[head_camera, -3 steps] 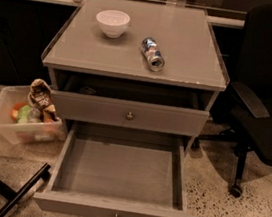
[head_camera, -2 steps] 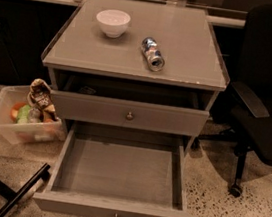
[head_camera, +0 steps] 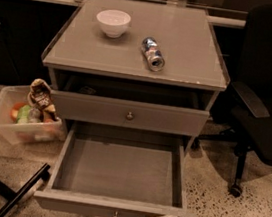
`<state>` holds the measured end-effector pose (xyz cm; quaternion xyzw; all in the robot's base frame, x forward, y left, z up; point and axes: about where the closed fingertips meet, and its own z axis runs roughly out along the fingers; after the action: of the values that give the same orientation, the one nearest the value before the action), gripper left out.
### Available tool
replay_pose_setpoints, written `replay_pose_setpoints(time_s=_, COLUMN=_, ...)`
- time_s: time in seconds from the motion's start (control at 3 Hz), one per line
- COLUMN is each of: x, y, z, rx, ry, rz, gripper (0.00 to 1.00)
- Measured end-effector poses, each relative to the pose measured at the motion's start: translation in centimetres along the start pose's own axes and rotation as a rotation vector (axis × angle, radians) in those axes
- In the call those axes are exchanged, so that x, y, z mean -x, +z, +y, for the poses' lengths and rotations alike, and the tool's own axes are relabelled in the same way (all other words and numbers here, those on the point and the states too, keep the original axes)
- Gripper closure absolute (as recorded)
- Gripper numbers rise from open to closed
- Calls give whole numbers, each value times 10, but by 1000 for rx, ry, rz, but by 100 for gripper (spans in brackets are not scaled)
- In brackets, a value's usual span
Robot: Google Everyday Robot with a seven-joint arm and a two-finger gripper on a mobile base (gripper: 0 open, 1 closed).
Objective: Close middle drawer
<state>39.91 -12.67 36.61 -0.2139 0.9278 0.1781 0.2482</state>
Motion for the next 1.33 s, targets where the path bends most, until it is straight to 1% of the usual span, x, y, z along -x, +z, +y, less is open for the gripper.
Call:
replay_pose_setpoints(time_s=0.33, x=1, y=3, z=2, rx=5, ry=11, rz=-12, gripper=100)
replay_pose_setpoints(time_s=0.67, x=8, y=10, z=8, rx=32, ry=19, rz=-39, gripper=100)
replay_pose_setpoints(time_s=1.0, x=8, y=10, z=8, rx=32, ry=19, rz=-39, gripper=100)
replay_pose_setpoints(time_s=1.33, x=6, y=10, z=10, rx=48, ry=21, rz=-66, gripper=100)
